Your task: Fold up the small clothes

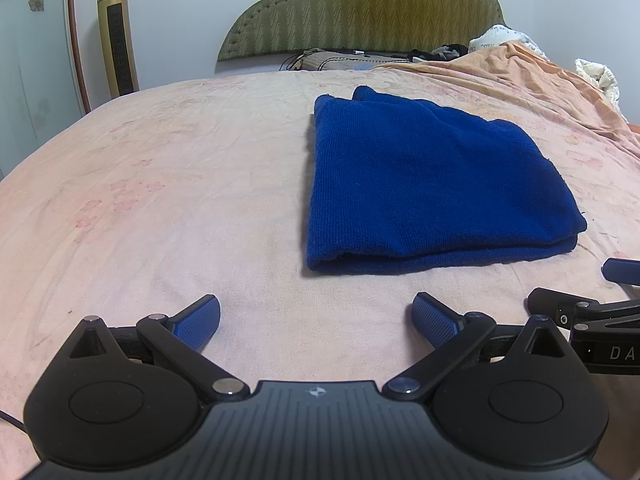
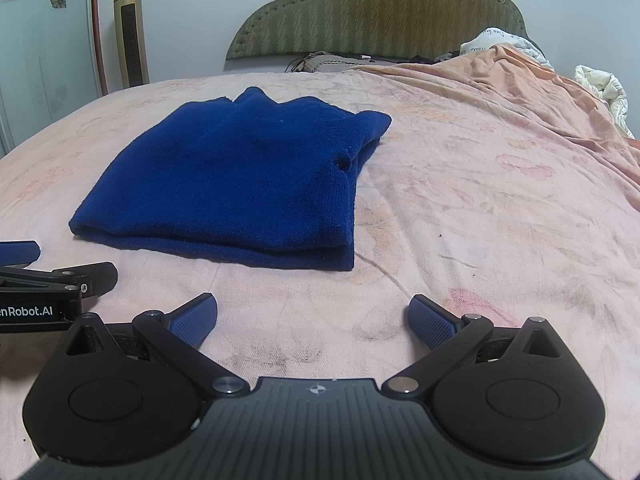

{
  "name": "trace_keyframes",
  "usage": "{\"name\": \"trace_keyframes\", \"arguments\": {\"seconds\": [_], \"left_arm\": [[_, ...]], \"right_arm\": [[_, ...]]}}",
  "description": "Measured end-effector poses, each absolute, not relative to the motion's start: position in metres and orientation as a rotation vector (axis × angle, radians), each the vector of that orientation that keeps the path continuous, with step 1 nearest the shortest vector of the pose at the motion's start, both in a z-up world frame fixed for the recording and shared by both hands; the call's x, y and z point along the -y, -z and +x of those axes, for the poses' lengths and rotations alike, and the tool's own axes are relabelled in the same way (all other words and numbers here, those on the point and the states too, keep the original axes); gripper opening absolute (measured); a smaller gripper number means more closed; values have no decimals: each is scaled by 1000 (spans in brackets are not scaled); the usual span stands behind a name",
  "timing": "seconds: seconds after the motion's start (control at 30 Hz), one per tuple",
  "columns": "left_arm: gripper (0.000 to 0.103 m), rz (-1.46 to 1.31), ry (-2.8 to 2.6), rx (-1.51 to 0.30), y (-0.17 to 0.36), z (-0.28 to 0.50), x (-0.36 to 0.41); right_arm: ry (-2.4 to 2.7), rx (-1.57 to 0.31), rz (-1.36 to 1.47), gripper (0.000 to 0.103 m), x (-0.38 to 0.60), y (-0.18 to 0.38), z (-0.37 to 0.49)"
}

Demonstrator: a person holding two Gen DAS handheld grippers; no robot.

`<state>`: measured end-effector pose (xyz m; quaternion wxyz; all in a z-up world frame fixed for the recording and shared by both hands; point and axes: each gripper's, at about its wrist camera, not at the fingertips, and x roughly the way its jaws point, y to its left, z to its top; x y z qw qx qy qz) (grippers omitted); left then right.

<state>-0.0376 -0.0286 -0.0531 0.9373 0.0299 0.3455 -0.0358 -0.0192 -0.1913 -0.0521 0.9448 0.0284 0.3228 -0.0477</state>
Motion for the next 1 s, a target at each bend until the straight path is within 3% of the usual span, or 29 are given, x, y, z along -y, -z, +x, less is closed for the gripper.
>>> {"name": "trace_keyframes", "arguments": {"seconds": [1.0], "left_arm": [[103, 93, 58, -704, 51, -41, 32]], "right_arm": [[95, -676, 37, 102, 190, 49, -19]]}}
